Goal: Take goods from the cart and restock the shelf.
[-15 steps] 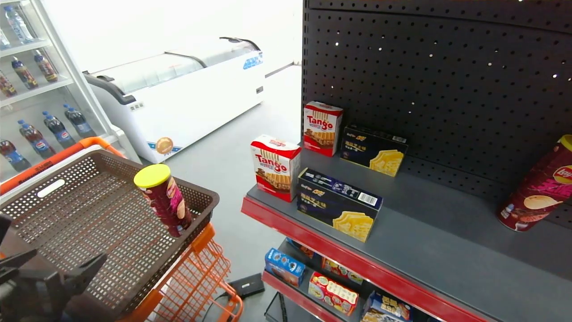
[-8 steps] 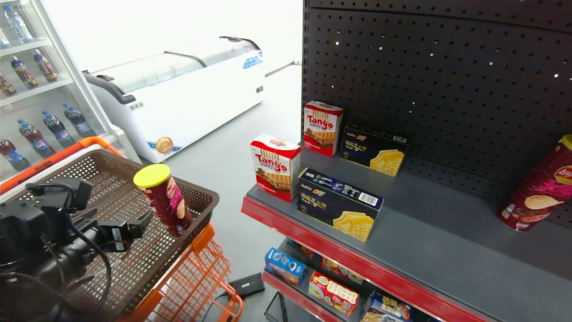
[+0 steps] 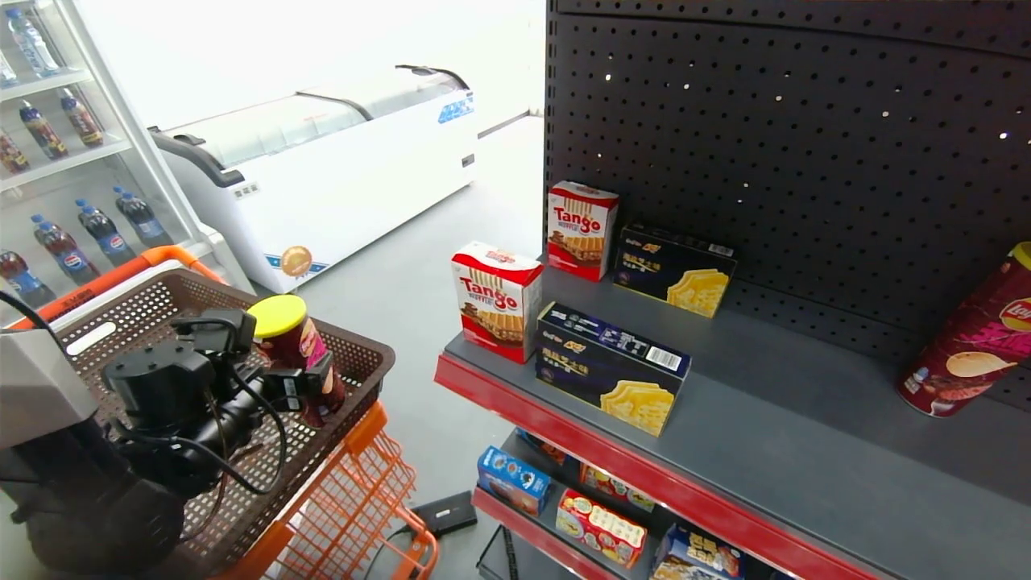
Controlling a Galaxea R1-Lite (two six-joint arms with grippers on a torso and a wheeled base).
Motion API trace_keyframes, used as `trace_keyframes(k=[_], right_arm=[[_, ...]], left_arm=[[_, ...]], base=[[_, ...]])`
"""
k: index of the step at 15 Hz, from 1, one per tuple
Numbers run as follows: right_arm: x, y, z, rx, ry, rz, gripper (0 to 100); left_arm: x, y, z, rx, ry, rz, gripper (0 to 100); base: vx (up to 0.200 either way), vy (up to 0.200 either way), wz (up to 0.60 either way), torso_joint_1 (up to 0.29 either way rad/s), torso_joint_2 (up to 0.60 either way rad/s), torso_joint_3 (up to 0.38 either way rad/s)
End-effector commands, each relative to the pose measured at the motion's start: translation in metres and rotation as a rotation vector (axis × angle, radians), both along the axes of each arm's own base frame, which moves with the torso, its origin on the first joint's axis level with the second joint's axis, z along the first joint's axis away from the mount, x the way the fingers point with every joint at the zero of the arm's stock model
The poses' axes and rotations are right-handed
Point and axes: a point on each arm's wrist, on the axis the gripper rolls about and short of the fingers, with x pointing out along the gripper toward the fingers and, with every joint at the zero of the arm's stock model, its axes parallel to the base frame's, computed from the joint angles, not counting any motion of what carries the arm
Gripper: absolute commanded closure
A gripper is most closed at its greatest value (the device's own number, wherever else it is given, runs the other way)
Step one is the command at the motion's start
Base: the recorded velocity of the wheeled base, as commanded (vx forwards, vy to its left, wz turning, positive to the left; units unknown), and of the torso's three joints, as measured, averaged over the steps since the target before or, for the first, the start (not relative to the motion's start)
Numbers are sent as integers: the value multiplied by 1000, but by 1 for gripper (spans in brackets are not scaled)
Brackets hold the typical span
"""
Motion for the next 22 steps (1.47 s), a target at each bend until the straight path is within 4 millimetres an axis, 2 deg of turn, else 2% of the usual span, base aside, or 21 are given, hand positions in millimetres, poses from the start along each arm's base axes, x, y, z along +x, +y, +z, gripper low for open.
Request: trace_keyframes(k=[1, 7, 8, 10, 13, 14, 15, 17, 18, 20, 22], right_arm=[[0, 0, 0, 0, -1, 1, 0], [0, 0, 0, 0, -1, 1, 0], [0, 0, 0, 0, -1, 1, 0], [0, 0, 0, 0, -1, 1, 0], [0, 0, 0, 0, -1, 1, 0], [0, 0, 0, 0, -1, 1, 0], [0, 0, 0, 0, -1, 1, 0], [0, 0, 0, 0, -1, 1, 0], [0, 0, 0, 0, -1, 1, 0], [0, 0, 0, 0, -1, 1, 0], [0, 0, 0, 0, -1, 1, 0]], left_arm=[[21, 1, -19, 1, 16, 2, 0], [49, 2, -25, 2, -44, 3, 0], [53, 1, -23, 6, -56, -1, 100], [55, -2, -17, 13, -76, -9, 100], [46, -16, 42, 9, -165, -44, 100], [41, -17, 55, 7, -164, -50, 100], [30, -18, 78, 4, -144, -59, 100], [6, -25, 109, -11, -114, -118, 100], [-17, -30, 126, -28, -103, -189, 100], [-41, -34, 144, -30, -128, -258, 100], [-47, -47, 152, -37, -176, -312, 100]], base=[[0, 0, 0, 0, 0, 0], [0, 0, 0, 0, 0, 0], [0, 0, 0, 0, 0, 0], [0, 0, 0, 0, 0, 0], [0, 0, 0, 0, 0, 0], [0, 0, 0, 0, 0, 0], [0, 0, 0, 0, 0, 0], [0, 0, 0, 0, 0, 0], [0, 0, 0, 0, 0, 0], [0, 0, 0, 0, 0, 0], [0, 0, 0, 0, 0, 0]])
